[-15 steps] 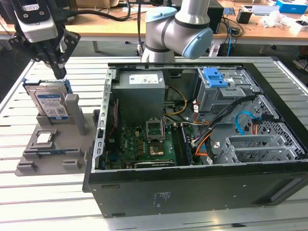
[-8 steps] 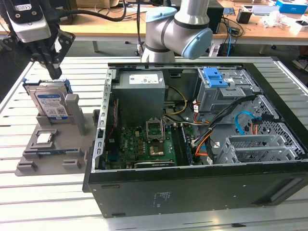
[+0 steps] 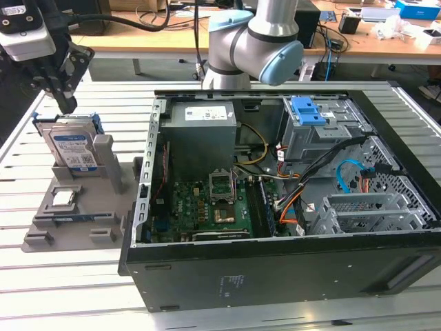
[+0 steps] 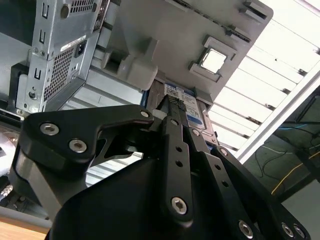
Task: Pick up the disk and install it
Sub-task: 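Reach for the disk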
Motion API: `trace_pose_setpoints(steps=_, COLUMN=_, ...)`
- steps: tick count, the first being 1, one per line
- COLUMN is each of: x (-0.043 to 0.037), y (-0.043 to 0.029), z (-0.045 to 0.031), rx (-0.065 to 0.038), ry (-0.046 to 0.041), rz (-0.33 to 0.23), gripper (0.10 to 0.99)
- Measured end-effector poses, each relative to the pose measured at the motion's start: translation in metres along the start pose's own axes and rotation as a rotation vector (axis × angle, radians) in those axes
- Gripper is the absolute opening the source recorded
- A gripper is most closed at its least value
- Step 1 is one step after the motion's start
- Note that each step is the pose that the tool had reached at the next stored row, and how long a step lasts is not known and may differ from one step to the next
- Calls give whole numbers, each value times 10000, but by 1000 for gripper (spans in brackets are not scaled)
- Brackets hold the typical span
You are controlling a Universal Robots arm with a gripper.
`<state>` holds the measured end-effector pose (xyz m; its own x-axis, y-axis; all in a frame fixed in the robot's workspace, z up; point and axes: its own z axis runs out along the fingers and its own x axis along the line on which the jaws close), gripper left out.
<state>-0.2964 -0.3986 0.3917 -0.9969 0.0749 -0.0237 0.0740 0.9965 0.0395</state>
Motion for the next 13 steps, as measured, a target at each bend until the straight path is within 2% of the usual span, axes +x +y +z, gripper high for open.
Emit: trace_pose_setpoints(steps=13, x=174, y=-13, z=-3, rx=0, ry=0, rz=0, gripper=106)
